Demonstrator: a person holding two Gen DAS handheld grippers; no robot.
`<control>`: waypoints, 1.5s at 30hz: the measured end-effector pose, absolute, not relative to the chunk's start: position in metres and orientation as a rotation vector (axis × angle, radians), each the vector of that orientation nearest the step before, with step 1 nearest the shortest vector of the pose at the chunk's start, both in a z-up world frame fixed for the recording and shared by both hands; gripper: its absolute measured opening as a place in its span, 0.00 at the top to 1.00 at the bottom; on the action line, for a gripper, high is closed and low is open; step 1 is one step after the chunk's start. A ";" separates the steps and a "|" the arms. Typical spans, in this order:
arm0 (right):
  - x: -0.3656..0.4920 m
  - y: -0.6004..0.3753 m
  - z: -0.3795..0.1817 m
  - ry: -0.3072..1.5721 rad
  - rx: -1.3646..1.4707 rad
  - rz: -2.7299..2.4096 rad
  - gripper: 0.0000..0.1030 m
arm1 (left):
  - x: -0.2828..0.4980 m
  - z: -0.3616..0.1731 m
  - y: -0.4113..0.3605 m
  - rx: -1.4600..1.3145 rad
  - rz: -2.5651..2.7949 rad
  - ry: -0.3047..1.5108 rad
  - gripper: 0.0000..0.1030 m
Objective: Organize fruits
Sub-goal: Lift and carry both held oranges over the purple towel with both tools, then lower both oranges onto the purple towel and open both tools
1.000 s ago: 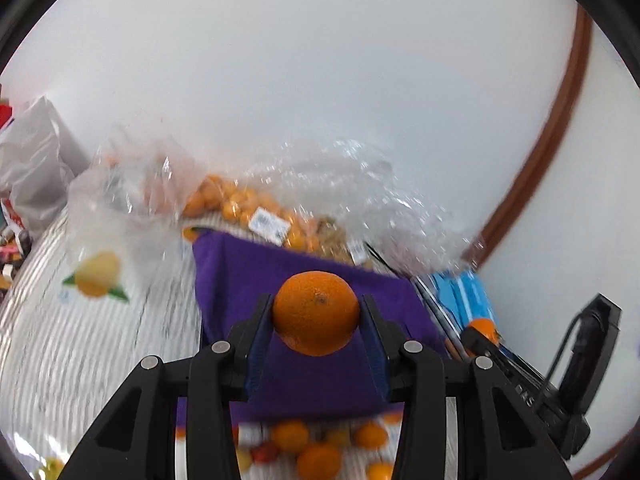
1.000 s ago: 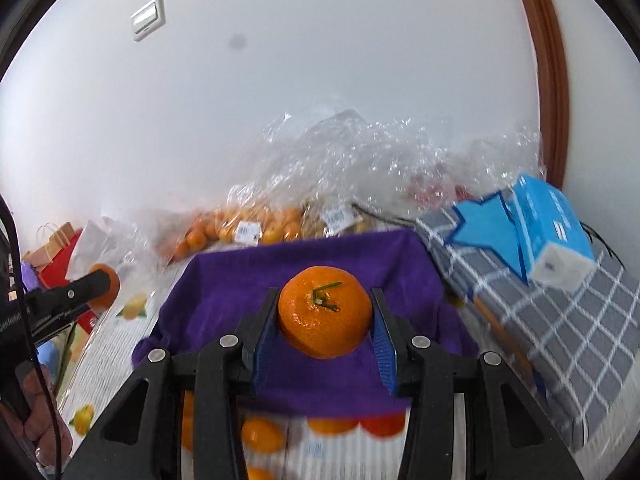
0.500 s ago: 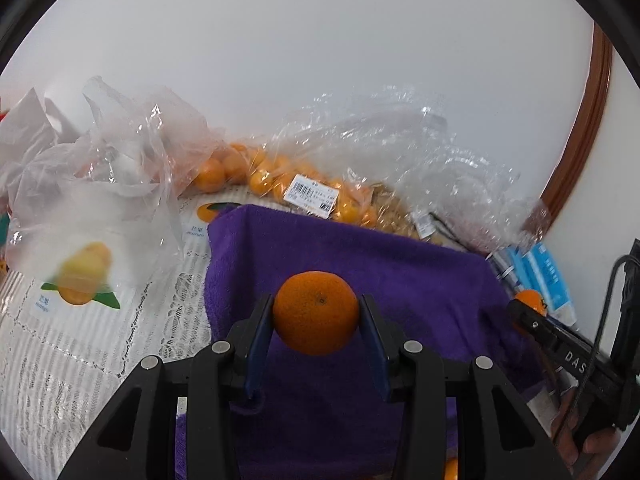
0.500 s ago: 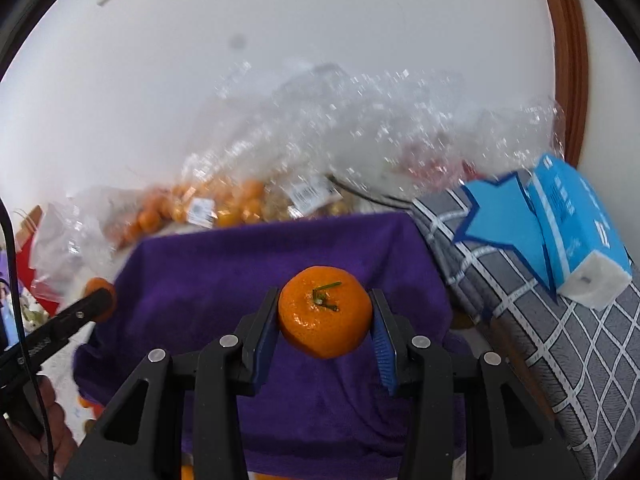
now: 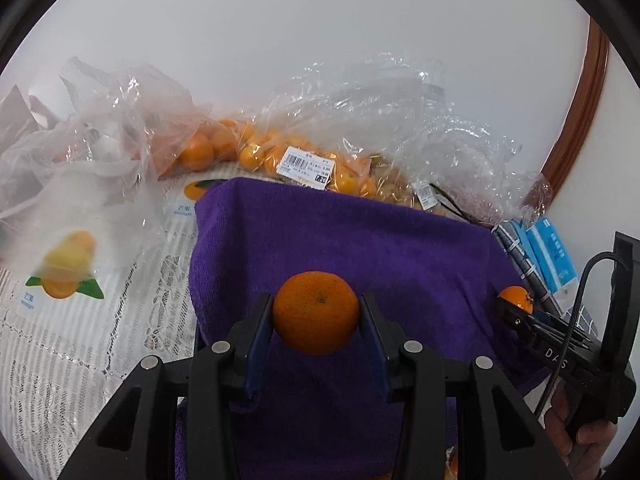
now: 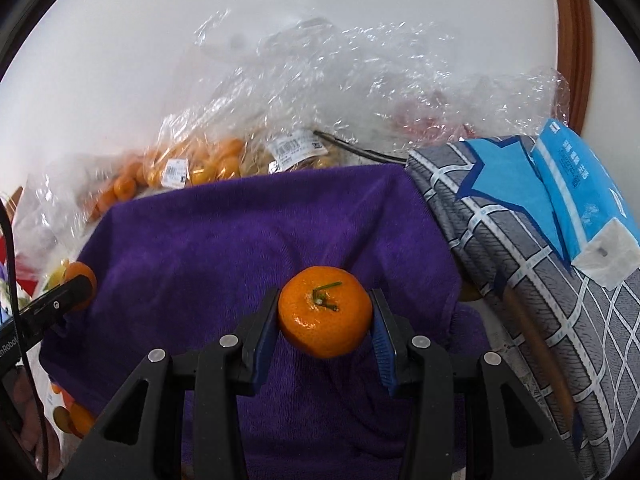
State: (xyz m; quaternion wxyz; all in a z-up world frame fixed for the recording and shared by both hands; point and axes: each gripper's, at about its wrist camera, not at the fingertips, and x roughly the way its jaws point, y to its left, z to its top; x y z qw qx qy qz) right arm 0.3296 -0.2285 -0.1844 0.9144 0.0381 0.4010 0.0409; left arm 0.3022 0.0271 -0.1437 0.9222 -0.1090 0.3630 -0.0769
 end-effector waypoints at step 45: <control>0.309 -0.232 -0.156 0.688 0.056 -0.012 0.36 | 0.286 -0.126 0.031 -0.247 -0.140 0.619 0.50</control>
